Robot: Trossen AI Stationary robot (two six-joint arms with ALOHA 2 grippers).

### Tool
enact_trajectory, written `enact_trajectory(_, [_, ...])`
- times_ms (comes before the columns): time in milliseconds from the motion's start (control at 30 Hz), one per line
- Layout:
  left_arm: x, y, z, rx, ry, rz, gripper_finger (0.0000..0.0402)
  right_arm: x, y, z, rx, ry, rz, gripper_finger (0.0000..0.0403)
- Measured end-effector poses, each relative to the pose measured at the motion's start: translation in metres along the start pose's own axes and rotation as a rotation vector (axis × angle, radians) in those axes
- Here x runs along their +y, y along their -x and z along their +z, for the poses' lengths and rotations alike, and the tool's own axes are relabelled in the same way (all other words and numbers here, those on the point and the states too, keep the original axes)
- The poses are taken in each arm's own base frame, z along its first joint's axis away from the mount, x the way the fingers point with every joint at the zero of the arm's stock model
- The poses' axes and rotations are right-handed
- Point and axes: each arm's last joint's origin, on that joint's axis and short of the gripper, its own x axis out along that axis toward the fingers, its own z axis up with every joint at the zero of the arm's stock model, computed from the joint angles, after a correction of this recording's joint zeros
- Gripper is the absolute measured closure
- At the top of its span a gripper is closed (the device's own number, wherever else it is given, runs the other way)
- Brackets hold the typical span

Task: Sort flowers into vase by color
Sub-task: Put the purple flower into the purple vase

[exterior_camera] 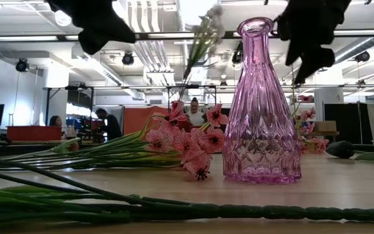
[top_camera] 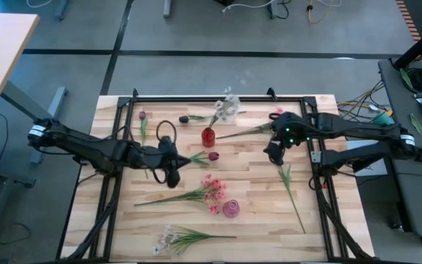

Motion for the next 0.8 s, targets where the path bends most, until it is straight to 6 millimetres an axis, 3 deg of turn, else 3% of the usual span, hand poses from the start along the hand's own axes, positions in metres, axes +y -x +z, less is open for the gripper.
enact_trajectory(267, [0.009, 0.019, -0.002, 0.415, -0.164, 0.132, 0.0402, -0.004, -0.017, -0.004, 0.106, -0.035, -0.072, 0.006])
enact_trajectory(500, [0.014, 0.012, -0.017, 0.453, -0.253, 0.133, 0.0402, -0.005, -0.028, -0.005, 0.188, -0.033, -0.108, 0.006])
enact_trajectory(800, [0.03, -0.013, -0.064, 0.449, -0.279, 0.116, 0.0402, -0.006, -0.033, -0.007, 0.217, -0.017, -0.121, 0.006])
